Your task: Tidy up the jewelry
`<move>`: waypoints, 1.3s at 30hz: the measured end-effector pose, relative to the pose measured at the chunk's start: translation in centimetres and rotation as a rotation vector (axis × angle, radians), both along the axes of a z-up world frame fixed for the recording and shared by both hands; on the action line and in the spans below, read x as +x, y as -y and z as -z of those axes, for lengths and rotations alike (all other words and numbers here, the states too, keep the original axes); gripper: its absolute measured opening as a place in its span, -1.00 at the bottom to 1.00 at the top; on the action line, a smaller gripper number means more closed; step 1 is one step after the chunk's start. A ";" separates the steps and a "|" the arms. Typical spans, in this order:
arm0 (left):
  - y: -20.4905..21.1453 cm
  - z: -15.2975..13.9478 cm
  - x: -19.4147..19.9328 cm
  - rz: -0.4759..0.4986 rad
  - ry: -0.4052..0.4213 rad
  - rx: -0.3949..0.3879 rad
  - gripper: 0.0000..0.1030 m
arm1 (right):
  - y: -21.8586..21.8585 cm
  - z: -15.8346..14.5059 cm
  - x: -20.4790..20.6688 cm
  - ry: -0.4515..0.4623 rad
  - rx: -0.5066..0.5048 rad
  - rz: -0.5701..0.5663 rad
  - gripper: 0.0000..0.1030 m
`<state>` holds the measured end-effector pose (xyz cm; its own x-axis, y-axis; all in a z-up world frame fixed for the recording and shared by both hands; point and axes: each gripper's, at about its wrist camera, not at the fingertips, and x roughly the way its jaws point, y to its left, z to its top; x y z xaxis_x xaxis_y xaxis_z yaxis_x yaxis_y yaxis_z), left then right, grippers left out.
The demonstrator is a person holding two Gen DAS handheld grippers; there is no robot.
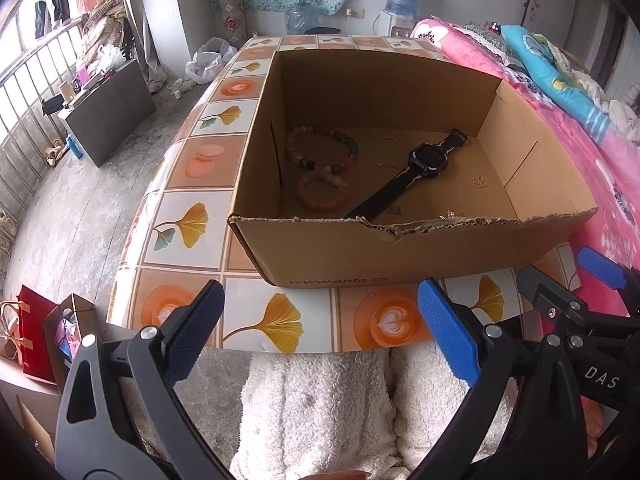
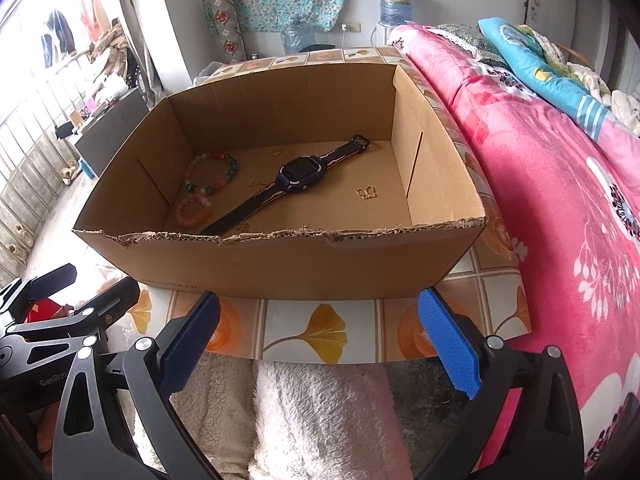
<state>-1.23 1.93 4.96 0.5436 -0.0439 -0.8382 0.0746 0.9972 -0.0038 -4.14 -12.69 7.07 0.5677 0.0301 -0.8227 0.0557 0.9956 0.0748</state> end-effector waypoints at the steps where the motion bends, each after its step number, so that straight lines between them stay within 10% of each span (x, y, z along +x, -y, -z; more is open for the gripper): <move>1: 0.0 0.0 0.0 -0.002 -0.001 0.000 0.82 | 0.0 0.0 0.0 -0.001 -0.001 0.000 0.87; 39: 0.4 0.7 1.1 -0.007 -0.034 -0.002 0.82 | 0.3 0.5 0.9 -0.034 -0.006 0.014 0.87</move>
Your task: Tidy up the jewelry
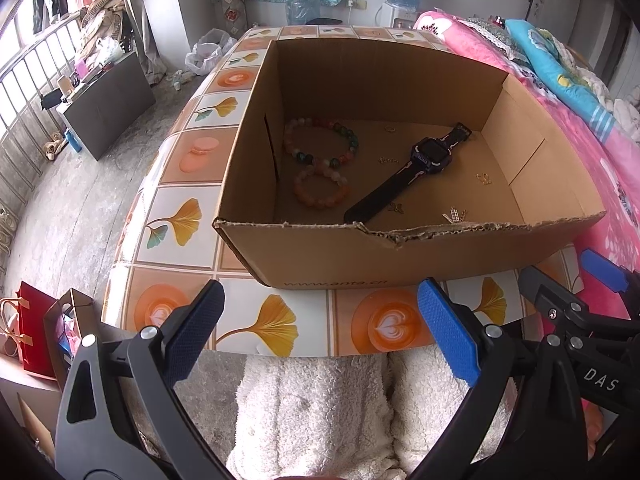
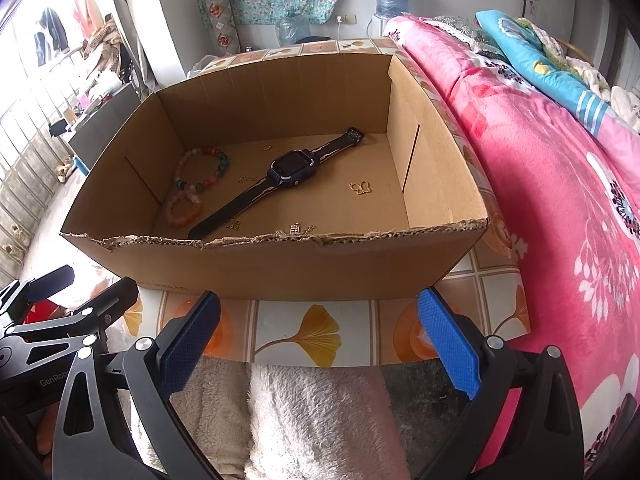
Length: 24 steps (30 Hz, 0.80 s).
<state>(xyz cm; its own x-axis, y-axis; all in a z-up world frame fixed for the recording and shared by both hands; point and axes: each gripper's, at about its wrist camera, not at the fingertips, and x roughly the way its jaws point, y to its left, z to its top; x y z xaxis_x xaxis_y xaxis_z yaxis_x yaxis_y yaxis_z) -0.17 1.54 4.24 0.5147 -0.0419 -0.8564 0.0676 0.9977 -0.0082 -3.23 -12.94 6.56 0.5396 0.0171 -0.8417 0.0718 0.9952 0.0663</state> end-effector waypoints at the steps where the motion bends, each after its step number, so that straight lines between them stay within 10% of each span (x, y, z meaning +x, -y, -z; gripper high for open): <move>1: 0.0 0.0 0.0 0.000 -0.001 0.000 0.82 | 0.0 0.0 0.0 -0.001 0.001 0.000 0.87; 24: 0.1 0.1 0.2 -0.003 -0.005 -0.002 0.82 | 0.1 0.0 0.2 -0.008 -0.001 0.003 0.87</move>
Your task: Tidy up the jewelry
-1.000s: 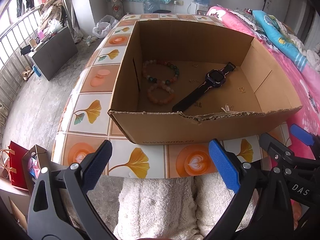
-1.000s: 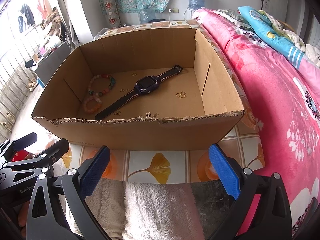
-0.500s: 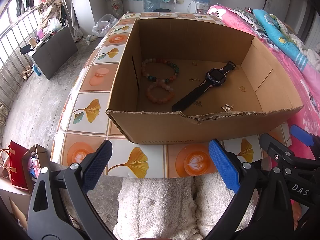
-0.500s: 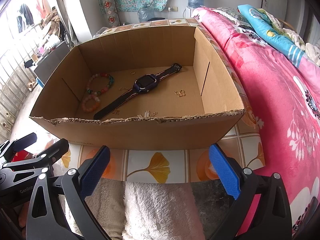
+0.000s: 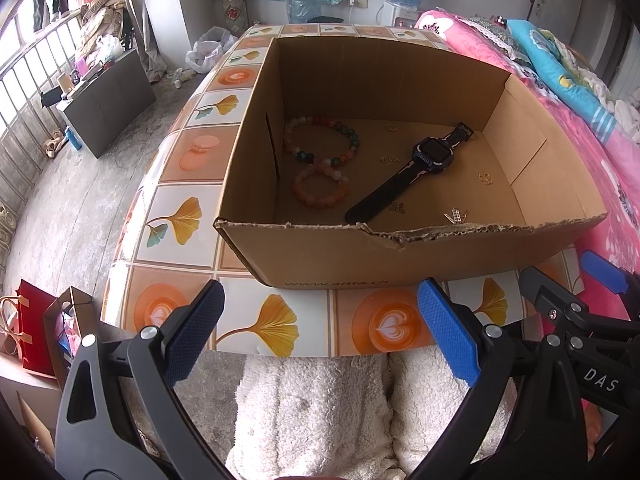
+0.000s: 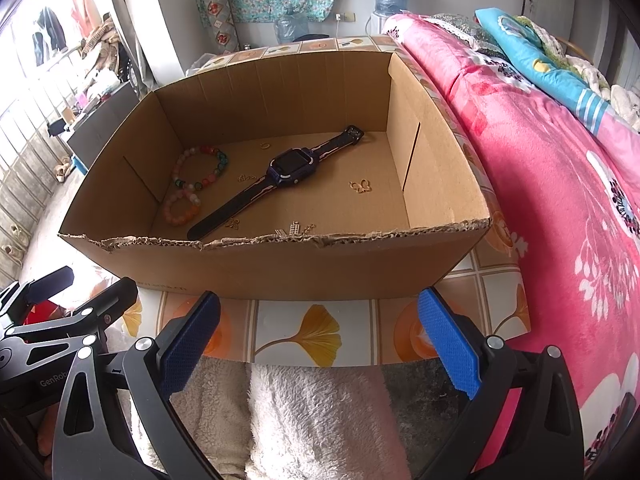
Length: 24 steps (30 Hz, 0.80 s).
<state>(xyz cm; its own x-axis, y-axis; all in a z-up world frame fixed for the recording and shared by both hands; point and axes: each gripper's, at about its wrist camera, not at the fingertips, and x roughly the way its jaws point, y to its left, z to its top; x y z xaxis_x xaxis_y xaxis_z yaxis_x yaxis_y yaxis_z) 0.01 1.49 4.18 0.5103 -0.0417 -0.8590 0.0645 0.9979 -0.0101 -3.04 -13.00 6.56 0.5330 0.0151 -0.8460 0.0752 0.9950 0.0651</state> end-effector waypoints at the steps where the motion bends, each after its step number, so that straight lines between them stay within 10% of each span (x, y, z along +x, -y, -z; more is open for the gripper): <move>1: 0.0 0.0 0.0 0.000 -0.001 0.000 0.82 | 0.0 0.0 0.0 0.000 0.000 0.000 0.87; 24: 0.0 0.2 0.0 -0.001 -0.004 -0.002 0.82 | 0.1 0.0 -0.1 -0.003 0.004 0.007 0.87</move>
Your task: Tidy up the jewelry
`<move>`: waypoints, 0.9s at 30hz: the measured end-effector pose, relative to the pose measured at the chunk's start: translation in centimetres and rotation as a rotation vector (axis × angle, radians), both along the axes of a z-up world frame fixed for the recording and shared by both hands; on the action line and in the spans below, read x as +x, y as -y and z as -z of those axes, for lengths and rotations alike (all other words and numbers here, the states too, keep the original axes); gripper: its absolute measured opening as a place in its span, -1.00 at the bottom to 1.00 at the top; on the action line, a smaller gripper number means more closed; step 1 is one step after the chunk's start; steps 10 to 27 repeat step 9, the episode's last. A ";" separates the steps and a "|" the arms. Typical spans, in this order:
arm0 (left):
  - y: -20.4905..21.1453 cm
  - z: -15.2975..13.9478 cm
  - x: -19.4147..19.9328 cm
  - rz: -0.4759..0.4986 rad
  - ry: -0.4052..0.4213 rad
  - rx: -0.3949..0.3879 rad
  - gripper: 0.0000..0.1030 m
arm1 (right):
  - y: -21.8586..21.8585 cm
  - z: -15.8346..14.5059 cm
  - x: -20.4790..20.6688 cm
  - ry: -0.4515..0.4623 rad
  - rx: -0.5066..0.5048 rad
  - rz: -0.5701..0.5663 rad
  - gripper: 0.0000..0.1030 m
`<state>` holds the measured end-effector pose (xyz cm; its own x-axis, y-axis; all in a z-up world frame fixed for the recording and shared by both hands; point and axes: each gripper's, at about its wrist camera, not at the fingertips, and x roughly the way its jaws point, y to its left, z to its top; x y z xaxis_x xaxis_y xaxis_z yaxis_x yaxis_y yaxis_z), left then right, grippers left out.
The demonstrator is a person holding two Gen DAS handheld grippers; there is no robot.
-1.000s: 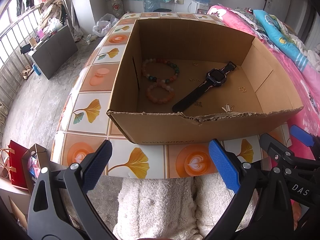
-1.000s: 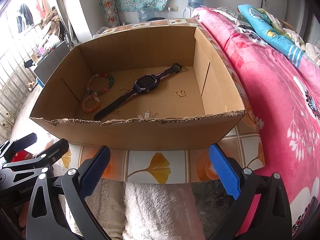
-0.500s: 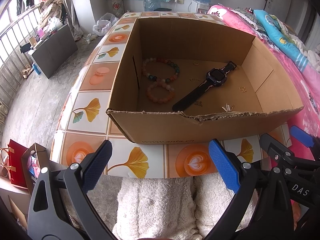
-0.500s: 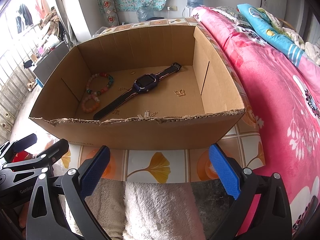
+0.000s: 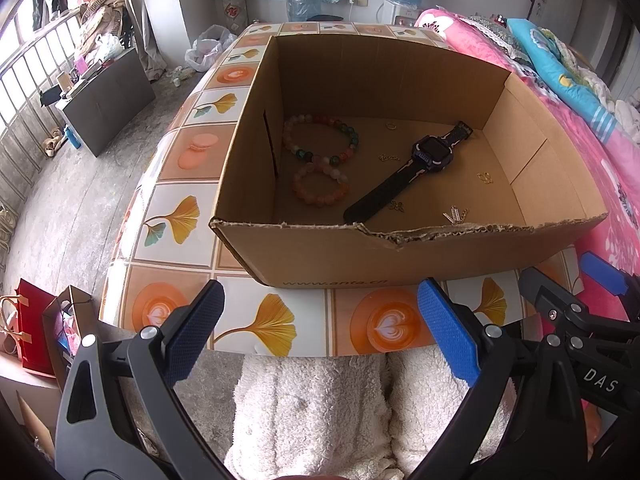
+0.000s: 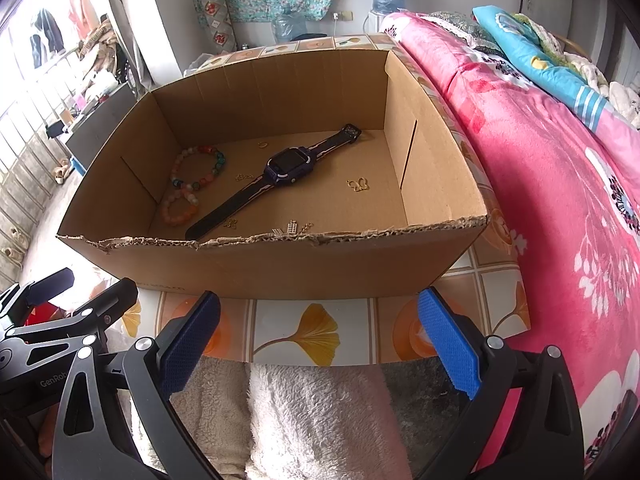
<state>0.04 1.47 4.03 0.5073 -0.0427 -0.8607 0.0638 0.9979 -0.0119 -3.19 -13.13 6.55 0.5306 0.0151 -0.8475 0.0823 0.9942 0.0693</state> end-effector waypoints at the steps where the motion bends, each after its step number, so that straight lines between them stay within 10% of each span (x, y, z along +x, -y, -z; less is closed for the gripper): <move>1: 0.0 0.0 0.0 0.000 0.000 0.001 0.82 | 0.0 0.0 0.0 0.000 0.000 0.000 0.87; 27: 0.0 0.0 0.0 0.000 -0.002 -0.001 0.82 | 0.1 0.0 0.0 0.000 0.002 0.000 0.87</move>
